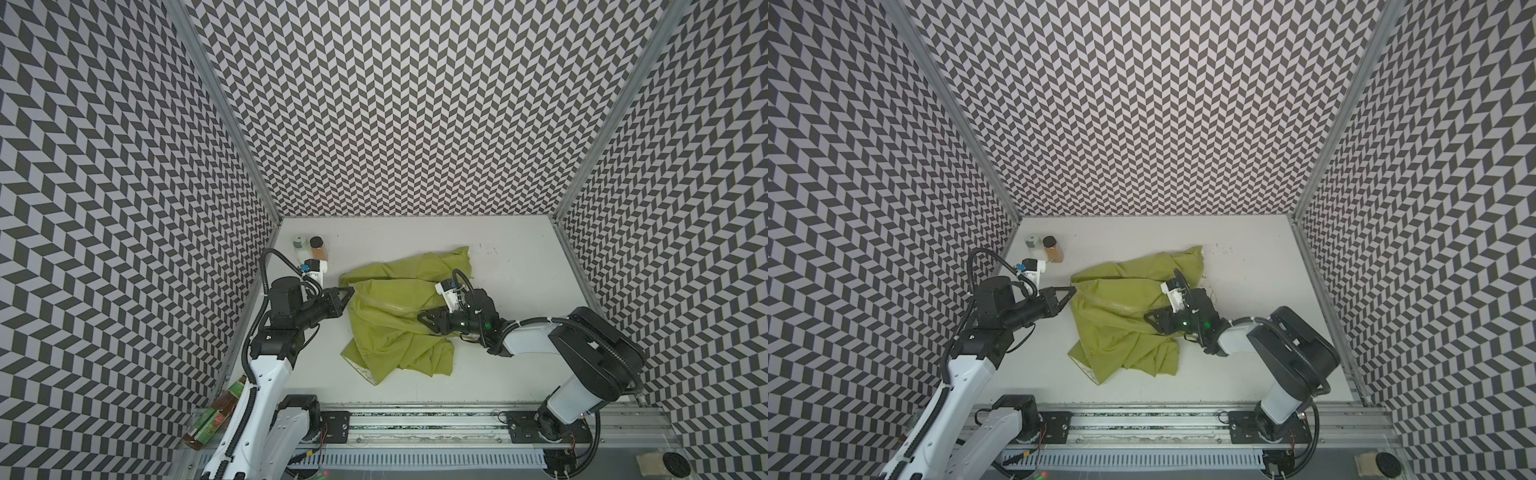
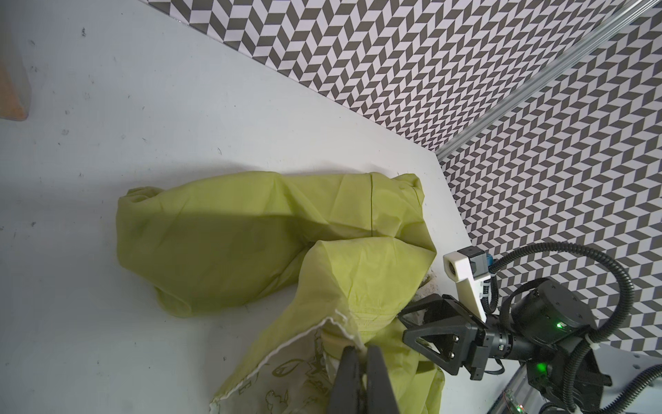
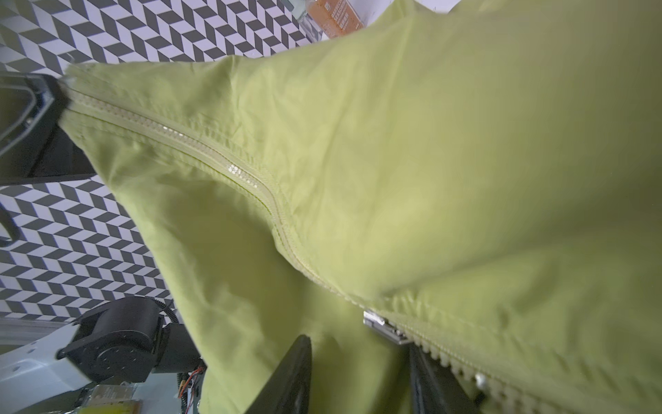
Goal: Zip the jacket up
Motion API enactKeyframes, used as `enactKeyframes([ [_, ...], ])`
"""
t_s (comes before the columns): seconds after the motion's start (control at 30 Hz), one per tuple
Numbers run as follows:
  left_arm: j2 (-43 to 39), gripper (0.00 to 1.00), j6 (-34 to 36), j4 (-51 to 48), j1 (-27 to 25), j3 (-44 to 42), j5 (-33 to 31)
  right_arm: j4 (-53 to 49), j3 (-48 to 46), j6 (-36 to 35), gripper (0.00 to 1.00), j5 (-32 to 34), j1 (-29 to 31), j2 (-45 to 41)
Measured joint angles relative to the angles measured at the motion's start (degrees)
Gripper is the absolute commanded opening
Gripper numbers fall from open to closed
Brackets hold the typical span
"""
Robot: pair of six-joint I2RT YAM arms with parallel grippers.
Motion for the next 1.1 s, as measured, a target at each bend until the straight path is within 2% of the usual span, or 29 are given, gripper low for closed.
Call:
enactKeyframes([
  [0.17, -0.39, 0.0, -0.68, 0.24, 0.31, -0.63, -0.11, 0.68, -0.83, 0.79, 0.24, 1.99, 0.07, -0.74],
  [0.3, -1.31, 0.0, -1.31, 0.66, 1.03, -0.63, -0.2, -0.09, -1.44, 0.98, 0.19, 3.43, 0.07, -2.62],
  [0.53, -1.36, 0.0, -1.64, 0.68, 2.67, -0.61, -0.13, -1.57, -1.57, -0.31, 0.01, 5.03, 0.07, -5.62],
  [0.8, -1.18, 0.0, -2.78, 1.05, 3.69, -0.44, 0.09, -5.31, -1.55, -2.14, 0.0, 5.95, 0.07, -5.86],
  [0.83, -1.07, 0.0, -2.78, 1.07, 3.74, -0.37, 0.15, -6.34, -1.55, -2.64, 0.02, 6.32, 0.04, -6.34],
  [0.87, -0.94, 0.0, -2.78, 1.03, 3.78, -0.24, 0.17, -7.06, -1.55, -2.95, 0.12, 6.58, -0.07, -6.84],
  [0.97, -0.79, 0.0, -2.75, 1.05, 3.89, 0.07, 0.26, -7.76, -1.55, -3.89, 0.34, 6.91, -0.72, -8.13],
  [1.0, -0.72, 0.02, -2.73, 1.05, 3.93, 0.15, 0.28, -7.87, -1.53, -4.31, 0.38, 6.88, -0.9, -8.26],
  [1.07, -0.55, 0.33, -2.36, 0.96, 4.0, 0.15, -0.09, -8.85, -1.18, -5.4, 0.4, 6.51, -1.2, -8.26],
  [1.1, -0.31, 0.43, -2.32, 0.5, 3.98, 0.31, -0.85, -9.22, -0.94, -5.62, 0.4, 6.16, -1.2, -8.17],
])
